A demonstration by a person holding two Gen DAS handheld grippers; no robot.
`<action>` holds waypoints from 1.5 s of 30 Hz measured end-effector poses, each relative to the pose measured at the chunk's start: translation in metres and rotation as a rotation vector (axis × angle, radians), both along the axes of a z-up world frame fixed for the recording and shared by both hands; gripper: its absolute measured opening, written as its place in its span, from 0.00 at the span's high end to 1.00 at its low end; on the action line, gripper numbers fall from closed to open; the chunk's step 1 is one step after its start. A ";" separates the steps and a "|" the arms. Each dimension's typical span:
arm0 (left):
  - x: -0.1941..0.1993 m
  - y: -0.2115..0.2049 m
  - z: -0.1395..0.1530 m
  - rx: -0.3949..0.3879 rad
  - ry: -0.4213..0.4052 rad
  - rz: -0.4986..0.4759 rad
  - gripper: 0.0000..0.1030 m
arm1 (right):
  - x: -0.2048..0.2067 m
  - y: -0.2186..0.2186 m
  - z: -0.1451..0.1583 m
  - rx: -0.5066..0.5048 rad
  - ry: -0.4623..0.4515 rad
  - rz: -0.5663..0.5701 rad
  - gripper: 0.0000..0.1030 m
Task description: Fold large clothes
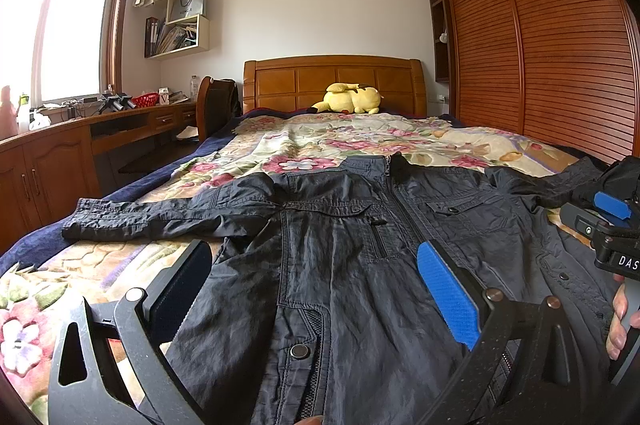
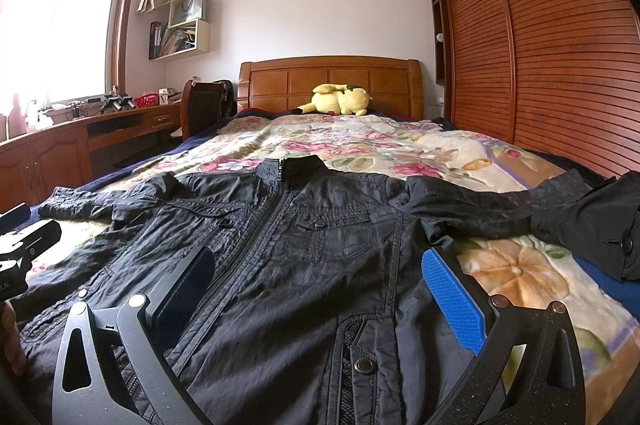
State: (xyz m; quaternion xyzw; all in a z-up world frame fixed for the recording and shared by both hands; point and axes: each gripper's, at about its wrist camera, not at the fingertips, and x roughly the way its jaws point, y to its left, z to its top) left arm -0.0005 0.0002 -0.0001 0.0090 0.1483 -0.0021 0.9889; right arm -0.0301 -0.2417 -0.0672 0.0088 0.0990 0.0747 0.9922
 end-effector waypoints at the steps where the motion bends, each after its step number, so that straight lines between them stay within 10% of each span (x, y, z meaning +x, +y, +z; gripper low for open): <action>1: 0.000 0.000 0.000 0.000 0.001 0.000 0.00 | 0.000 0.000 0.000 0.000 0.000 0.000 0.00; 45: 0.003 0.002 0.001 0.004 0.017 -0.010 0.00 | 0.001 -0.001 0.000 0.008 0.006 0.012 0.00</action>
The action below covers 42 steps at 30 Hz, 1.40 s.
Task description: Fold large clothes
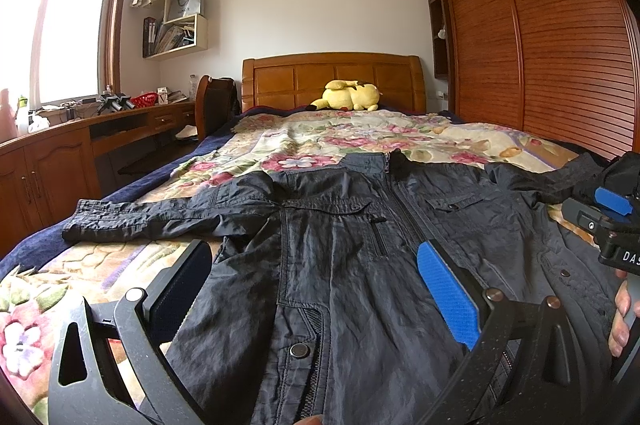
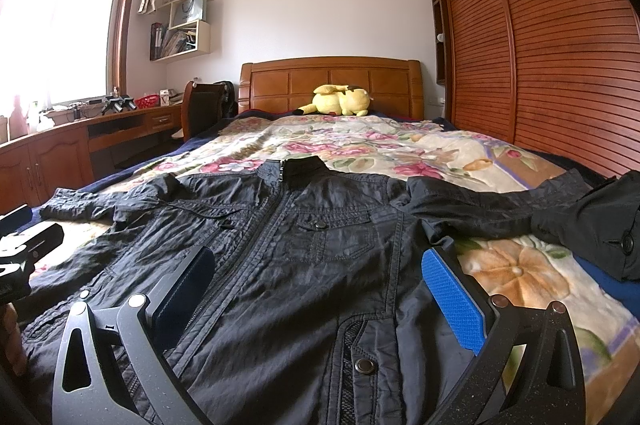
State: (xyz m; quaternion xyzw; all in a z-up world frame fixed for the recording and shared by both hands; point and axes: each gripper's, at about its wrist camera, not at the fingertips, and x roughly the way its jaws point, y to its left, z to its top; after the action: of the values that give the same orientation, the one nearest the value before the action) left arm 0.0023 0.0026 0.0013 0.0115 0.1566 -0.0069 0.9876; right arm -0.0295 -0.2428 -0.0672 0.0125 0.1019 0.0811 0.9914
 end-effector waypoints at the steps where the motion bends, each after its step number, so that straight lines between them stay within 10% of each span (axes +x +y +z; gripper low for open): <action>1: 0.004 0.003 0.001 0.000 0.013 -0.009 0.00 | 0.000 0.000 0.000 0.002 0.005 0.005 0.00; 28: 0.072 -0.061 0.025 0.087 0.168 -0.216 0.00 | 0.028 -0.040 0.050 -0.123 0.139 -0.016 0.00; 42: 0.096 -0.067 0.002 0.096 0.217 -0.246 0.00 | 0.134 -0.100 0.048 -0.255 0.381 -0.124 0.02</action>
State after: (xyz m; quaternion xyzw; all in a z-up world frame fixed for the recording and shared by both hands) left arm 0.0978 -0.0647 0.0032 0.0767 0.2599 -0.1214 0.9549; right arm 0.1048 -0.3432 -0.0195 -0.0913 0.2954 0.0028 0.9510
